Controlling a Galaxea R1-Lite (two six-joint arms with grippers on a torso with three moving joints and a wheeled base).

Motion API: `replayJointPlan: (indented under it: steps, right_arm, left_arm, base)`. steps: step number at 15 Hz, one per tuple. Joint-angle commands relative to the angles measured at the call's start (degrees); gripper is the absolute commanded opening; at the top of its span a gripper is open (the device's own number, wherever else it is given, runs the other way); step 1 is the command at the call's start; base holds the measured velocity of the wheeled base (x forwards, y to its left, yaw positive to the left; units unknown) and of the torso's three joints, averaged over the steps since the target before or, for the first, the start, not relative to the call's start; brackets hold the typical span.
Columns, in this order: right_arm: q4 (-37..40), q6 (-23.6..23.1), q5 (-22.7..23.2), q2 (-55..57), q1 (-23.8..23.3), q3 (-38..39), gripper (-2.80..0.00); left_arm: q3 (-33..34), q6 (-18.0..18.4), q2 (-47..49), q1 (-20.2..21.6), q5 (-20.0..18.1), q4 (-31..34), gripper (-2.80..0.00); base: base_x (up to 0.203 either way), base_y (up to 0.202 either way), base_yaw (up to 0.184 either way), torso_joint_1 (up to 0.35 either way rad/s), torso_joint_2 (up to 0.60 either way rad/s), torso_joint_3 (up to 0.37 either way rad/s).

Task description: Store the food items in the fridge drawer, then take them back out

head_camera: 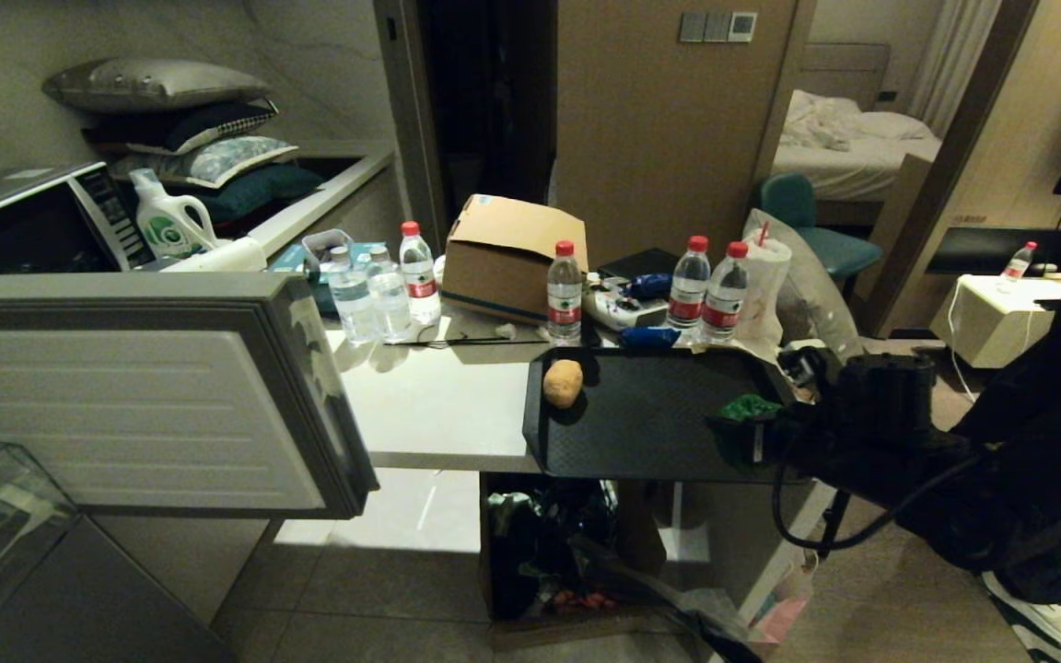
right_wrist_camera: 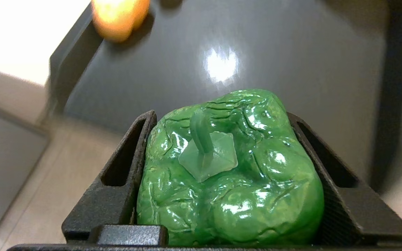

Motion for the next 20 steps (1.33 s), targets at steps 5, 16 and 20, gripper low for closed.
replayJointPlan:
  steps: [5, 16, 20]
  right_arm:
    - [10.4, -0.2, -1.2, -40.2, -1.5, 25.8, -2.8]
    - [42.3, -4.1, -2.7, -99.9, -11.2, 42.3, -2.8]
    - [45.5, -5.4, -2.6, -113.0, -12.1, 42.6, -2.8]
  left_arm:
    - [0.0, 0.0, 0.1, 0.0, 0.0, 0.1, -2.8]
    - [0.0, 0.0, 0.1, 0.0, 0.0, 0.0, -2.8]
    - [0.0, 0.0, 0.1, 0.0, 0.0, 0.0, -2.8]
  base:
    - [0.0, 0.0, 0.0, 0.0, 0.0, 0.0]
    - [0.0, 0.0, 0.0, 0.0, 0.0, 0.0]
    - [0.0, 0.0, 0.0, 0.0, 0.0, 0.0]
